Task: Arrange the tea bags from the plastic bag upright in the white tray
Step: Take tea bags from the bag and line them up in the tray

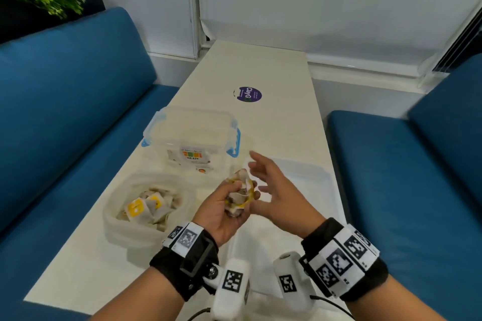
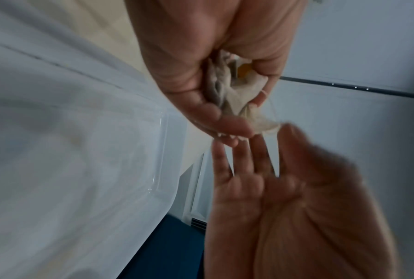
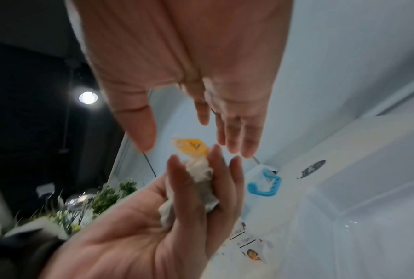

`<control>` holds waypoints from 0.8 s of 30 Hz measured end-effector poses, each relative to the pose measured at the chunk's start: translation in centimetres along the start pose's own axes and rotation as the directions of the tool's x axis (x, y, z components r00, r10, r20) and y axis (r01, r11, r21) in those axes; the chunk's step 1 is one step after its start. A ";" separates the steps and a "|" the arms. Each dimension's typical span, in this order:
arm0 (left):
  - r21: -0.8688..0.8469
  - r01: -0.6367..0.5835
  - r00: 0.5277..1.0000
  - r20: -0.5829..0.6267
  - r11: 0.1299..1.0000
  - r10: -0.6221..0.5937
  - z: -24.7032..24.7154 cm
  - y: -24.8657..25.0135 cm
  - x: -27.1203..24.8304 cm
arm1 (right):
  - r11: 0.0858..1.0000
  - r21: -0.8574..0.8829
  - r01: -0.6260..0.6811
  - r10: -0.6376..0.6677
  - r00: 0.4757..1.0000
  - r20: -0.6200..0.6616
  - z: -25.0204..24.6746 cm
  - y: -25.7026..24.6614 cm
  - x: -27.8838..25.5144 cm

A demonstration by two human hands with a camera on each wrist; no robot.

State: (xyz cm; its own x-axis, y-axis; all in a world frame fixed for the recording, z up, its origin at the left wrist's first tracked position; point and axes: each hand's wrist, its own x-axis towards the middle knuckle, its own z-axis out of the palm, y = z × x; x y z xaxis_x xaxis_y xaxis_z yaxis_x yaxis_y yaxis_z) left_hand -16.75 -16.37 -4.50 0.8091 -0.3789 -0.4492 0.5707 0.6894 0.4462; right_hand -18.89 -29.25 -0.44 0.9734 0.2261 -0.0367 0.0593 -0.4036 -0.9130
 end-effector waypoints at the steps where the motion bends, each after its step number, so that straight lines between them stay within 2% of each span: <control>1: -0.005 0.022 1.000 -0.019 1.000 -0.022 0.1 -0.1 -0.2 | 0.998 0.058 -0.002 0.008 0.994 -0.107 -0.6 0.5 -0.2; 3: -0.004 0.044 0.999 -0.029 0.999 -0.044 0.0 -0.3 -0.7 | 0.988 0.153 -0.032 0.073 0.962 -0.264 -1.7 1.4 -0.4; 4: 0.012 0.051 0.998 -0.031 0.999 -0.050 0.0 -0.5 -0.8 | 0.980 0.187 -0.060 0.110 0.957 -0.269 -2.0 1.7 -0.5; 5: 0.030 0.060 0.998 -0.034 0.998 -0.059 0.1 -0.7 -1.0 | 0.973 0.215 -0.082 0.132 0.964 -0.231 -2.2 1.9 -0.6; 7: 0.072 0.069 0.997 -0.050 0.995 -0.066 0.1 -1.0 -1.3 | 0.980 0.195 -0.042 0.068 0.989 -0.128 -2.0 2.0 -0.9; 9: 0.145 0.086 0.995 -0.068 0.986 -0.077 -0.1 -1.0 -1.3 | 0.995 0.058 0.076 -0.073 0.996 -0.057 -1.6 1.7 -1.1; 11: 0.210 0.129 0.990 -0.076 0.969 -0.115 -0.4 -0.6 -1.3 | 0.974 -0.114 0.194 -0.195 0.981 0.007 -1.2 1.4 -1.1; 14: 0.273 0.184 0.983 -0.079 0.944 -0.168 -0.6 0.3 -1.3 | 0.868 -0.414 0.274 -0.267 0.961 0.075 -1.1 1.4 -1.1; 16: 0.290 0.210 0.977 -0.092 0.934 -0.191 -0.7 0.7 -1.2 | 0.801 -0.520 0.295 -0.304 0.950 0.070 -1.1 1.4 -1.1; 19: 0.272 0.235 0.971 -0.103 0.933 -0.215 -1.1 1.4 -0.8 | 0.829 -0.500 0.250 -0.280 0.960 0.016 -1.3 1.4 -0.7; 24: 0.208 0.243 0.969 -0.094 0.947 -0.228 -1.4 2.5 0.0 | 0.939 -0.344 -0.006 -0.058 0.982 -0.178 -2.3 1.2 -0.1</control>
State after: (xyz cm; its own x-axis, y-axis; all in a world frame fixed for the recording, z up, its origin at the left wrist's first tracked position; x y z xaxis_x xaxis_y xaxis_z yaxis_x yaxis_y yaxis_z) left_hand -15.52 -13.78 -4.51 0.6404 -0.4669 -0.6098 0.7669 0.4322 0.4744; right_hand -18.39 -31.73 -0.61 0.9921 0.0882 0.0894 0.1256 -0.6854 -0.7172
